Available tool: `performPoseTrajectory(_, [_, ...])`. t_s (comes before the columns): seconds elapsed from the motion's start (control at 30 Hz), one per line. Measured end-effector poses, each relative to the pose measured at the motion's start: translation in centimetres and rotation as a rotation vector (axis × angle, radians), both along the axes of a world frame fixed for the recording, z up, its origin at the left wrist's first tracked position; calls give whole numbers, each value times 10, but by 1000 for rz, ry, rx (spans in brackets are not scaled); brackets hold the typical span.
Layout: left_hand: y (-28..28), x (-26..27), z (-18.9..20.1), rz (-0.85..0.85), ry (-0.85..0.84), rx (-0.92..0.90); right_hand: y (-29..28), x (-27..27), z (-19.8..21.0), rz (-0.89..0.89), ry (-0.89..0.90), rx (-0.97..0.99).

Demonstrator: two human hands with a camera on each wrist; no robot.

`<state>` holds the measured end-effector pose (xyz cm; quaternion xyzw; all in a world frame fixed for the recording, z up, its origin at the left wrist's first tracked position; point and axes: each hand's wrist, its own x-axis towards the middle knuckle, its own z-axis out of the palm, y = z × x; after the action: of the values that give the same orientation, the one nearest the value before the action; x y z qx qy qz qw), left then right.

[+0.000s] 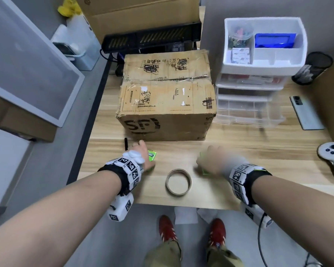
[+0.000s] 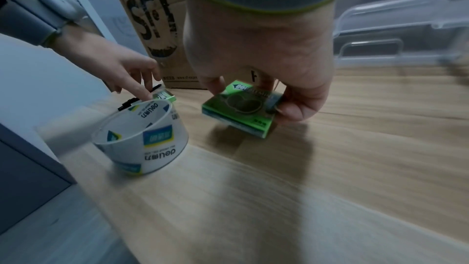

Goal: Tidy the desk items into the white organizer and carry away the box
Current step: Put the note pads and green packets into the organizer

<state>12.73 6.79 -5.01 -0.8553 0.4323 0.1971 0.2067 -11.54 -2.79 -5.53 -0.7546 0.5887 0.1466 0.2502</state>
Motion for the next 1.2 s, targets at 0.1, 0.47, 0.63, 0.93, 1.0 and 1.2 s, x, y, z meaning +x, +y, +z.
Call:
performPoseTrajectory(0.1, [-1,-1,-15,57,43,-6,-1,5,-2,12,-42,20])
performPoseTrajectory(0.47, [0,-14,5,-6,182,-22,0,15,-10,-140,-346,213])
performPoseTrajectory(0.63, [-8,-44,33,37,475,-185,-6,11,12,-278,-630,384])
performPoseTrajectory(0.93, [-56,-109,75,101,938,-324,-35,-32,59,-333,-773,454])
performPoseTrajectory(1.0, [-65,-122,84,85,951,-316,-45,-47,66,-382,-806,463])
performPoseTrajectory(1.2, [-103,-168,121,81,1017,-274,-81,-90,97,-454,-858,553])
